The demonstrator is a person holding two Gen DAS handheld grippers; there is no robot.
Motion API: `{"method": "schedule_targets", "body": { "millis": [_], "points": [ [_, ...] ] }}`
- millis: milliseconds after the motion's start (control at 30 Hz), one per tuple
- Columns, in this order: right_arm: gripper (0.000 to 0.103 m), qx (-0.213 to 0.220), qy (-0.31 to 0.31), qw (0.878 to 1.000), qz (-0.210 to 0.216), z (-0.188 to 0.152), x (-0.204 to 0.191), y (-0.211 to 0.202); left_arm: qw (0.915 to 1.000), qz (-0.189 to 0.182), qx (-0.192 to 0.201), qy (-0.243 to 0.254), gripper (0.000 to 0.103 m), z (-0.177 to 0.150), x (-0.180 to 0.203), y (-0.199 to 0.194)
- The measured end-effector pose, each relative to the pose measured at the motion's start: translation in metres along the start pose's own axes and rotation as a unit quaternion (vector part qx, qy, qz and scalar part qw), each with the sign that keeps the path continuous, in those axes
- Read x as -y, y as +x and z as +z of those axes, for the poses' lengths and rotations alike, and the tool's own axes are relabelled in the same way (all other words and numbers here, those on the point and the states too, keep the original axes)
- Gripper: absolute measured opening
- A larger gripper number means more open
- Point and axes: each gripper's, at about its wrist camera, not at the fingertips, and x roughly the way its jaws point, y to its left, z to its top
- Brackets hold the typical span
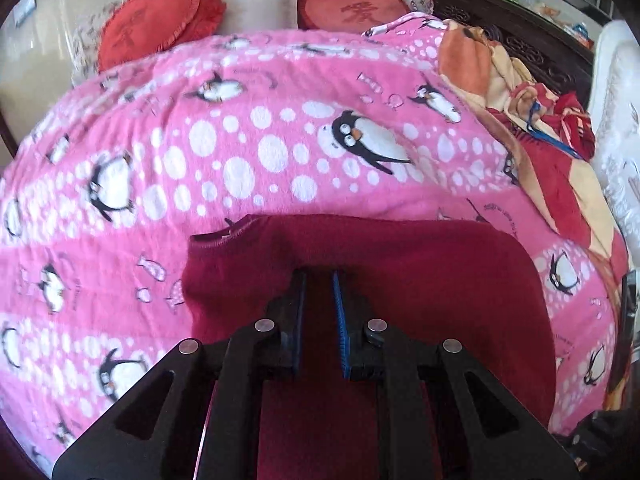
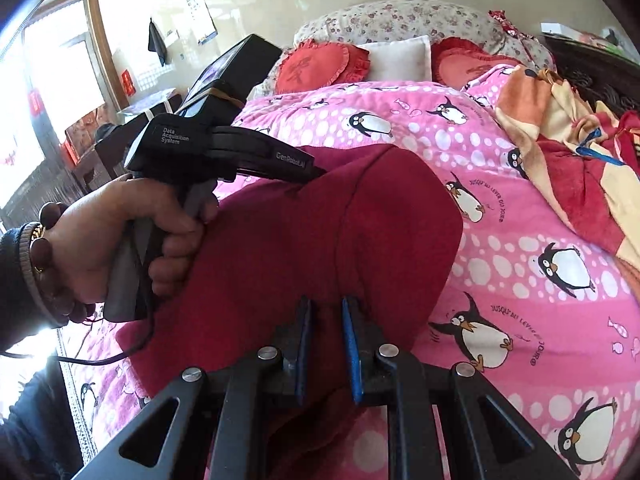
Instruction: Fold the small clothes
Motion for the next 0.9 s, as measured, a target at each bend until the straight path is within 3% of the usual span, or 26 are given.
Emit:
{"method": "schedule_targets", "body": {
  "millis": [133, 233, 300, 400, 467, 600, 700, 767, 900],
  "points": [
    [0.015, 0.012, 0.016, 1.000, 0.001, -0.004, 0.000, -0.004, 0.9973, -0.050, 0.040, -0.035, 0.013, -0.020, -0.017, -0.047],
    [0.016, 0.013, 0.004, 1.000, -0.019, -0.001, -0.010, -0.008, 0.9956, -0.074, 0.039, -0.044, 0.026, -0.046, -0.009, -0.060],
    [0.017, 0.005, 0.013, 1.000, -0.008, 0.015, -0.010, -0.018, 0.9972, -0.058, 0.045, -0.014, 0.029, -0.065, 0.004, -0.053],
    [0.017, 0.058, 0.063, 0.995, -0.041, 0.050, 0.005, -0.041, 0.9950, -0.022, 0.096, 0.015, 0.030, -0.080, 0.019, -0.048],
    [0.017, 0.047, 0.057, 0.994, -0.078, 0.078, 0.010, -0.033, 0.9936, -0.007, 0.110, 0.024, 0.031, -0.082, 0.024, -0.047],
    [0.017, -0.006, 0.045, 0.995, -0.088, 0.111, 0.012, 0.016, 0.9934, -0.009, 0.113, 0.017, 0.031, -0.081, 0.020, -0.043],
    [0.017, -0.052, 0.064, 0.993, -0.087, 0.115, 0.018, 0.052, 0.9932, -0.011, 0.115, 0.013, 0.031, -0.083, 0.017, -0.042],
    [0.018, -0.083, 0.052, 0.989, -0.112, 0.108, 0.023, 0.076, 0.9933, -0.012, 0.114, 0.011, 0.031, -0.084, 0.015, -0.042],
    [0.018, -0.027, 0.013, 0.994, -0.106, 0.082, 0.023, 0.078, 0.9936, -0.016, 0.112, 0.008, 0.031, -0.085, 0.015, -0.043]
  ]
}}
